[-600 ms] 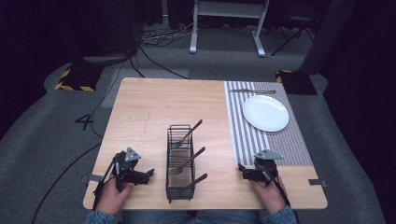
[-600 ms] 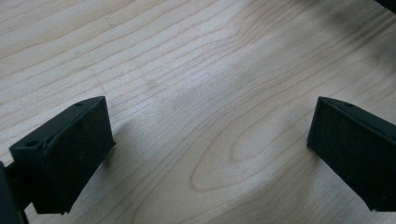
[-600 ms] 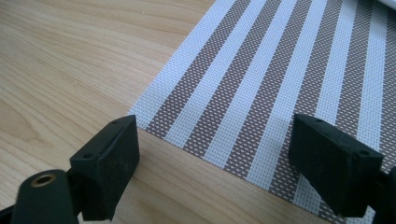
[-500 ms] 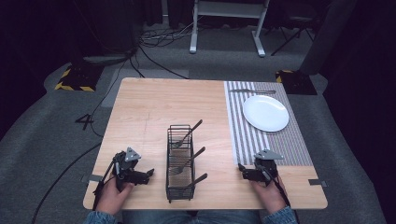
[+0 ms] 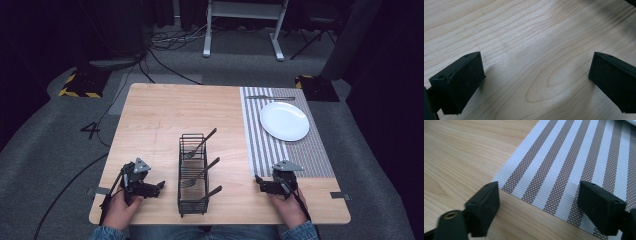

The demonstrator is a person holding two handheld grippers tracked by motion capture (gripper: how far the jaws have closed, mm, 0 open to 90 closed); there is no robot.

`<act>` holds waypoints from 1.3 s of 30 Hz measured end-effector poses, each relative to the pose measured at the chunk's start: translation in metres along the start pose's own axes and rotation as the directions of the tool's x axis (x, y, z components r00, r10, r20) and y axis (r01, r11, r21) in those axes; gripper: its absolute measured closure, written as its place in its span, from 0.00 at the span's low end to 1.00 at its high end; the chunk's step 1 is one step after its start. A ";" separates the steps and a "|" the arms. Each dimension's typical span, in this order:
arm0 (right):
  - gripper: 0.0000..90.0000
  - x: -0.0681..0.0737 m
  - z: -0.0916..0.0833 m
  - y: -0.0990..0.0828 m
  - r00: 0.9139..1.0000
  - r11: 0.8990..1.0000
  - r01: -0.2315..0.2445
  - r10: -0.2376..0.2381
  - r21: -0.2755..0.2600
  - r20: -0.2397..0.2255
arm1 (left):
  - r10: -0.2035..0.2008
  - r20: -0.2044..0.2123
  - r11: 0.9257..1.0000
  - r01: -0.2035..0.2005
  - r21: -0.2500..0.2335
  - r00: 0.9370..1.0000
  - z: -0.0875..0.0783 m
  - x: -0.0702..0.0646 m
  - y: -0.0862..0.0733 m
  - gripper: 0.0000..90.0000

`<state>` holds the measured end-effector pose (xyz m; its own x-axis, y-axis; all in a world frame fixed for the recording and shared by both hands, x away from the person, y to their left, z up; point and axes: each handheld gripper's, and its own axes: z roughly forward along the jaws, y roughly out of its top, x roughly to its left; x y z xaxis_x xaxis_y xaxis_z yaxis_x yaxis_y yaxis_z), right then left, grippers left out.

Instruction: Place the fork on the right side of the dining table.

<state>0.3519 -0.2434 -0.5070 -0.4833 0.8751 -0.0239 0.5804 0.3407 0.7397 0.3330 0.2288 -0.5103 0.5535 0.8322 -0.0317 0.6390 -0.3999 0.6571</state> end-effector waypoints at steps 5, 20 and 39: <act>0.46 -0.005 -0.011 0.000 1.000 1.000 0.010 -0.009 0.028 -0.022 | 0.000 0.000 1.000 0.000 0.000 1.000 0.000 0.000 0.000 0.00; 0.55 0.004 -0.073 0.029 0.988 0.996 -0.041 0.028 -0.083 -0.152 | 0.001 0.000 1.000 -0.001 -0.001 1.000 0.000 0.000 0.000 0.00; 0.63 0.068 -0.125 0.072 0.932 0.979 0.125 -0.171 -0.162 -0.319 | 0.000 0.000 1.000 0.000 0.000 1.000 0.000 0.000 0.000 0.00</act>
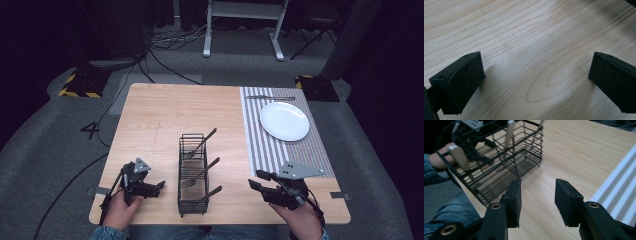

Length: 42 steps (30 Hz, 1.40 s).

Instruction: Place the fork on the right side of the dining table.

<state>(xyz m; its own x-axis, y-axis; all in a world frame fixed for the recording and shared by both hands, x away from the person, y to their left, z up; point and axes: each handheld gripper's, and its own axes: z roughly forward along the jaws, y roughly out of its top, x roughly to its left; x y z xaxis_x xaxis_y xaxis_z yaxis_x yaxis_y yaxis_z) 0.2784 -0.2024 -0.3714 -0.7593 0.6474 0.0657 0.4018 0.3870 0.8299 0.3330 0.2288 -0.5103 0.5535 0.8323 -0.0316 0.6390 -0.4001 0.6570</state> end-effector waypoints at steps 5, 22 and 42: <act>0.65 0.014 0.002 0.010 0.997 1.000 0.022 -0.023 -0.020 -0.071 | -0.001 0.001 1.000 0.001 -0.001 1.000 0.000 0.000 0.000 0.00; 0.64 0.044 0.020 0.024 0.965 0.991 0.131 -0.130 -0.008 -0.226 | 0.000 0.001 1.000 0.000 -0.001 1.000 0.000 0.000 0.000 0.00; 0.82 0.046 0.046 0.027 0.946 0.997 0.074 -0.079 -0.029 -0.314 | -0.001 0.000 1.000 0.001 0.000 1.000 0.000 0.000 0.000 0.00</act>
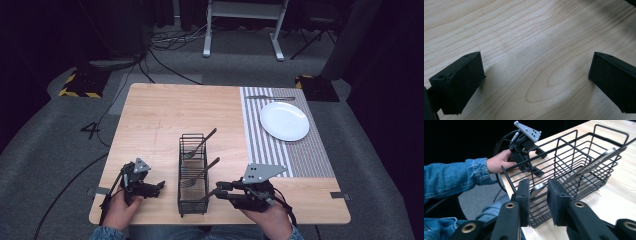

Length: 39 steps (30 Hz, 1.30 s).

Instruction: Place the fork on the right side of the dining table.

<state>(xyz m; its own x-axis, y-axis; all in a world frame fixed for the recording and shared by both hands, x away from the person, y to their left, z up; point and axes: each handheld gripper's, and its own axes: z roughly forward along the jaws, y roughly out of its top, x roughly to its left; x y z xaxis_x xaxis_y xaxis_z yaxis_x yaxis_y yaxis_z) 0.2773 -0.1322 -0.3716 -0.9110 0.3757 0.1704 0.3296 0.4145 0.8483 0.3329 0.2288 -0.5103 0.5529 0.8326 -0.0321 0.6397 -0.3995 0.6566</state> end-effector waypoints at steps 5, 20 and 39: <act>0.85 0.000 0.005 -0.001 1.000 1.000 -0.003 0.003 0.008 -0.003 | 0.000 0.000 1.000 0.000 -0.001 1.000 0.000 0.000 0.000 0.00; 0.88 0.006 0.003 0.005 0.999 1.000 0.025 -0.025 -0.004 -0.021 | 0.003 -0.001 1.000 -0.003 0.000 1.000 0.000 0.000 0.000 0.00; 0.96 0.005 -0.016 0.021 0.999 0.997 0.042 -0.042 -0.065 0.003 | 0.003 -0.001 1.000 -0.003 -0.001 1.000 0.000 0.000 0.000 0.00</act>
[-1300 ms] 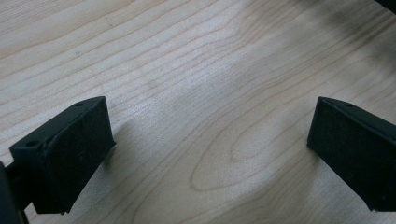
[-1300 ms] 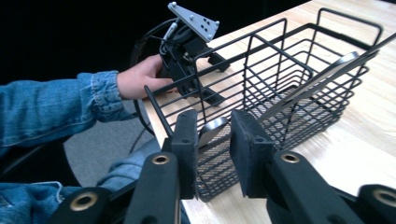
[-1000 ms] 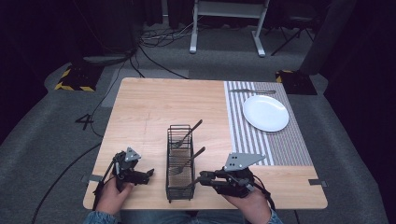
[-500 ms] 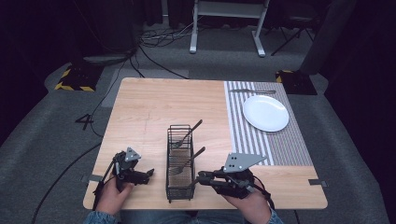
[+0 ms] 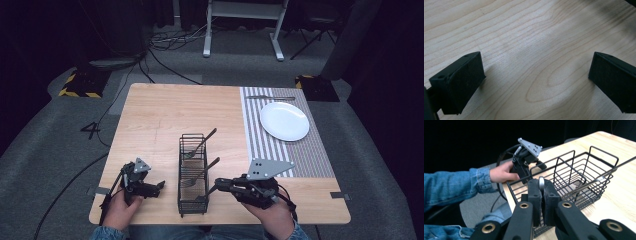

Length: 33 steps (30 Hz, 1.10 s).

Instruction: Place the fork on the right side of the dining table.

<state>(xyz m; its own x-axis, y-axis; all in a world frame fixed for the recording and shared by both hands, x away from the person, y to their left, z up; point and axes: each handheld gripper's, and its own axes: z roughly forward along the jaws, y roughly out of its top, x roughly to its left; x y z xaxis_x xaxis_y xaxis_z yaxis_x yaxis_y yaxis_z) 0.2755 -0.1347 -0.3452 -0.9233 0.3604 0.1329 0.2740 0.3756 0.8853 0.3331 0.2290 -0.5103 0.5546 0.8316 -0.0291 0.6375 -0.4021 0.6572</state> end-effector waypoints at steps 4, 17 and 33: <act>0.96 -0.001 -0.006 0.003 1.000 1.000 -0.003 0.003 -0.022 0.000 | 0.000 0.000 1.000 0.000 0.000 1.000 0.000 0.000 0.000 0.00; 0.96 -0.005 -0.047 0.014 1.000 0.988 -0.020 0.020 -0.152 -0.004 | 0.000 0.000 1.000 0.000 0.000 1.000 0.000 0.000 0.000 0.00; 0.96 -0.013 -0.101 0.019 0.996 0.968 -0.003 0.026 -0.251 0.090 | 0.002 0.000 1.000 -0.002 0.002 1.000 0.000 0.000 0.000 0.00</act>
<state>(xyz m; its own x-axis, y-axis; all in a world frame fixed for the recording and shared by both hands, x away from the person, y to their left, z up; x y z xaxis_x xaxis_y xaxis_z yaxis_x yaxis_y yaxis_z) 0.2659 -0.2183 -0.2852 -0.8877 0.4457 0.1154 0.2004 0.1484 0.9684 0.3331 0.2291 -0.5102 0.5558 0.8308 -0.0279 0.6378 -0.4046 0.6554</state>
